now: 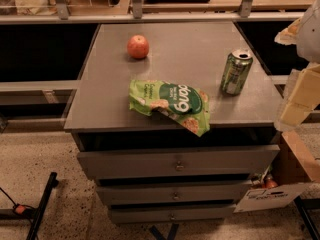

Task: Knock green can over

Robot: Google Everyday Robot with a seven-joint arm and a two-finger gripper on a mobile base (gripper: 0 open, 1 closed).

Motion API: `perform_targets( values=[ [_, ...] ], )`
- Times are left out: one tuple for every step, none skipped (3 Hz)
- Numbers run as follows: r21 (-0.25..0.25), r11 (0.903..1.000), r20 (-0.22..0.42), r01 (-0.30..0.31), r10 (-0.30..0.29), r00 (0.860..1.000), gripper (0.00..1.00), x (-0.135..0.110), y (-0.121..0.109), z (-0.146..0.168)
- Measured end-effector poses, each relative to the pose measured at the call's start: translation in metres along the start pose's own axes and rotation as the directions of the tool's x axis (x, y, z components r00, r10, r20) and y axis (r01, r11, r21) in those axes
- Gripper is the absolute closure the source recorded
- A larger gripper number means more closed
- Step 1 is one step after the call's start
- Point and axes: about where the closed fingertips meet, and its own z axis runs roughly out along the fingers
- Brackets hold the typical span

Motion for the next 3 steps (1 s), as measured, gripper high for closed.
perform_targets(
  values=[
    [0.0,1.0,0.0,0.0,0.0,1.0,0.0,0.0,0.0,0.0],
    [0.036,0.9984,0.025,-0.044,0.043,0.999,0.0,0.004,-0.026,0.012],
    [0.083,0.99,0.075,-0.114,0.108,0.991,0.0,0.014,-0.066,0.032]
  ],
)
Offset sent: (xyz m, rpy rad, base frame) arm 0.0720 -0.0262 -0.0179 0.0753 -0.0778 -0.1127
